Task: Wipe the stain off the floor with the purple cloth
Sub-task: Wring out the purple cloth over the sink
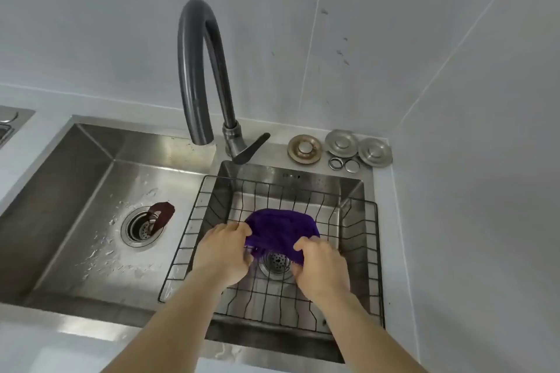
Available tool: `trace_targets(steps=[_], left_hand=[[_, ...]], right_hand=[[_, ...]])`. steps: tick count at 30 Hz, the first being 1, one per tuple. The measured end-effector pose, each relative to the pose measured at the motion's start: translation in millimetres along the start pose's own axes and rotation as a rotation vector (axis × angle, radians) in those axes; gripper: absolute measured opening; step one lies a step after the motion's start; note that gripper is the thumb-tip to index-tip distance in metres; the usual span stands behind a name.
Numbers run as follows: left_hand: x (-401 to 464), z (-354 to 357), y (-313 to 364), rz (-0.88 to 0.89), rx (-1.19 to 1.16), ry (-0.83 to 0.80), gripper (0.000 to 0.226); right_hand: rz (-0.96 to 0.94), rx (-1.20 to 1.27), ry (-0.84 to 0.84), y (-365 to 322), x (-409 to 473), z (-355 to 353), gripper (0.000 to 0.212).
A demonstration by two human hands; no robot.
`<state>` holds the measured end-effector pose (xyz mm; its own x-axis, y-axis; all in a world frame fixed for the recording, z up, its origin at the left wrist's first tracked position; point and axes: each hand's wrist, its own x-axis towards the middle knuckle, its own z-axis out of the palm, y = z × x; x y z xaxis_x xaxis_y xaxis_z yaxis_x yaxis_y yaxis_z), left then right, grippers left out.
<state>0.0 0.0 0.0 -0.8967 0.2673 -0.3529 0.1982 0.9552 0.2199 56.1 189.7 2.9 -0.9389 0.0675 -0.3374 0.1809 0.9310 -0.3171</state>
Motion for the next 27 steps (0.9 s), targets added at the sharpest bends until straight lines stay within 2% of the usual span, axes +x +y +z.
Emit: trace_targets(steps=[4,6,9,12,19,27], left_hand=[[15.5,16.9,-4.4,-0.019,0.022,0.003,0.056],[20.2,22.6,-2.8,-0.021,0.027,0.036,0.049],[23.3,21.3,-0.2,-0.015,0.031,0.116,0.033],[22.9,13.3,0.2,0.007,0.045,0.134,0.027],[-0.9,-44.0,3.5,0.047,0.03,0.252,0.028],[-92.0,-141.0,4.9,0.184,0.044,0.449,0.017]], right_hand=[[0.011,-0.042,0.039,6.5,13.4,15.4,0.045],[-0.003,-0.086,0.041,10.0,20.5,20.6,0.044],[-0.006,-0.099,0.08,13.1,24.9,20.5,0.03],[0.024,-0.042,0.124,16.9,23.4,12.1,0.022],[-0.019,0.046,0.297,2.1,2.8,-52.4,0.025],[0.02,-0.001,0.507,-48.0,-98.1,-137.7,0.024]])
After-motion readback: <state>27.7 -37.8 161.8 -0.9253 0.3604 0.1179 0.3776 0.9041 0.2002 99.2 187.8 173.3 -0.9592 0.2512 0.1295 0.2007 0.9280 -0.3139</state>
